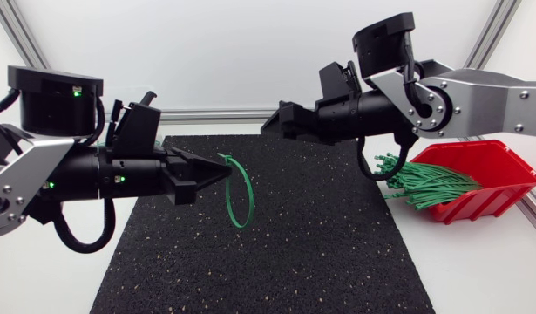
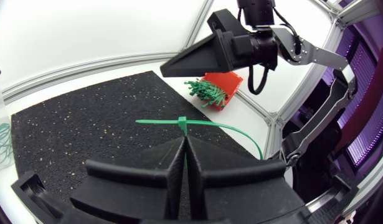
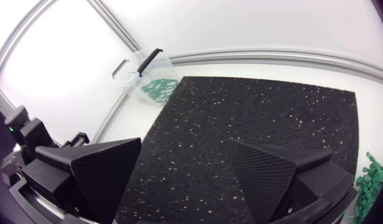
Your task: Take a green cable tie from the red box, thread the tail through the head to close it, then place it in the transparent bin on the left.
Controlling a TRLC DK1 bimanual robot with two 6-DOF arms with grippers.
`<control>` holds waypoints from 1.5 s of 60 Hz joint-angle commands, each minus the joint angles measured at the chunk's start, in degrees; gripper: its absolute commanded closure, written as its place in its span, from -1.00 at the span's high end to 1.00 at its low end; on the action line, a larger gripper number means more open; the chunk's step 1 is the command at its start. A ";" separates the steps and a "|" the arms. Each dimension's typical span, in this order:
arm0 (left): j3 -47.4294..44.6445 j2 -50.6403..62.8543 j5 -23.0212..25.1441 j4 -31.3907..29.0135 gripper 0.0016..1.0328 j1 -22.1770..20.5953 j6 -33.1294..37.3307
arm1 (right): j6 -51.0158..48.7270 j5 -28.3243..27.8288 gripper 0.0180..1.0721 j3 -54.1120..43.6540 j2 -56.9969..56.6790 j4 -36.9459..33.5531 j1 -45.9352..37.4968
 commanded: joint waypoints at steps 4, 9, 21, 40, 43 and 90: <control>2.93 1.18 -9.14 -3.65 -0.93 2.90 4.63 | -11.75 13.53 0.91 -1.04 1.10 -2.04 0.98; 3.28 1.80 -17.93 -3.74 -0.93 5.36 6.74 | -16.58 23.46 0.91 -1.48 0.57 -3.00 0.54; 19.63 14.54 -26.63 2.50 -0.93 28.39 9.82 | -24.49 35.32 0.91 -5.97 -6.99 -1.77 -2.71; 60.14 49.96 -32.43 -18.85 -0.86 38.23 8.41 | -26.34 35.76 0.91 -12.65 -16.57 -3.97 -2.36; 63.66 54.71 -35.77 -25.18 0.30 37.88 8.50 | -26.51 35.85 0.91 -13.44 -18.41 -5.20 -2.44; -16.67 -19.56 -35.07 4.26 0.94 29.09 9.20 | -28.85 26.08 0.91 -43.89 -61.17 1.71 -26.60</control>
